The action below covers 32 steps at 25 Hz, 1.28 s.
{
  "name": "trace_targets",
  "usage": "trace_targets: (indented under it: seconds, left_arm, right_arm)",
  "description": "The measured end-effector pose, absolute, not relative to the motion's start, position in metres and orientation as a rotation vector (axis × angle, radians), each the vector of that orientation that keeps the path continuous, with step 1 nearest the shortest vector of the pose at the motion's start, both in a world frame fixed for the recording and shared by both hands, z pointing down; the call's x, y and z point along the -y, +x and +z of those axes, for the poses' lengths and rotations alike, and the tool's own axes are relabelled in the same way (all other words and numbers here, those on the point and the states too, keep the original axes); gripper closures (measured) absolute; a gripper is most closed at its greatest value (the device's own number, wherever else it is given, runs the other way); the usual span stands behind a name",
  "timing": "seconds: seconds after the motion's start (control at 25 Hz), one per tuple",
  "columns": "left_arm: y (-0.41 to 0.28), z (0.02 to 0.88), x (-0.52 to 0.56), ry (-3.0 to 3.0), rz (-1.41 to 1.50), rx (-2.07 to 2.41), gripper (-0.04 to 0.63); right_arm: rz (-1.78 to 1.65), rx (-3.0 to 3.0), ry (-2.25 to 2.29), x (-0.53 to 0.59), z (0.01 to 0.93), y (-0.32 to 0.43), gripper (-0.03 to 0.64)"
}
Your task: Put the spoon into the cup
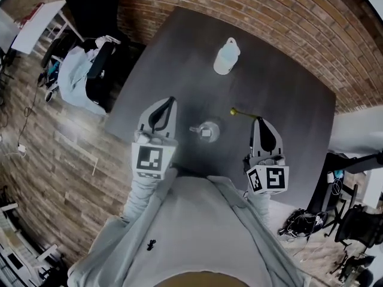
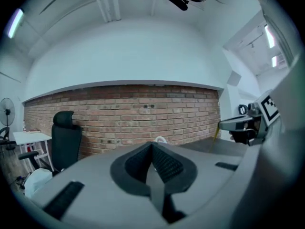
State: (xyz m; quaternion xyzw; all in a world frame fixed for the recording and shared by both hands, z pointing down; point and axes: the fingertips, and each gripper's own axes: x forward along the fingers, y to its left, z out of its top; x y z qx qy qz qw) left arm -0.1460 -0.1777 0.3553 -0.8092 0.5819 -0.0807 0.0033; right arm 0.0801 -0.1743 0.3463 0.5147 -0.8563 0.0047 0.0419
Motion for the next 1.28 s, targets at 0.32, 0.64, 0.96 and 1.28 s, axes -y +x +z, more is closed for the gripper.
trace_targets:
  seconds: [0.32, 0.64, 0.96, 1.28]
  left_arm:
    - [-0.135, 0.360, 0.186, -2.603, -0.301, -1.710, 0.577]
    - [-0.135, 0.373, 0.182, -2.645, -0.341, -1.669, 0.576]
    - [-0.129, 0.383, 0.180, -2.689, -0.354, -1.647, 0.576]
    - [-0.119, 0.401, 0.172, -2.743, -0.380, -1.616, 0.575]
  right_arm:
    - [0.072, 2.588, 1.711, 0.169, 0.353, 0.090, 0.597]
    - [0.145, 2.588, 1.759, 0.162, 0.358, 0.091, 0.597]
    - [0.277, 2.629, 1.710, 0.152, 0.370, 0.078, 0.597]
    - [0.387, 2.629, 1.618, 0.141, 0.399, 0.059, 0.597]
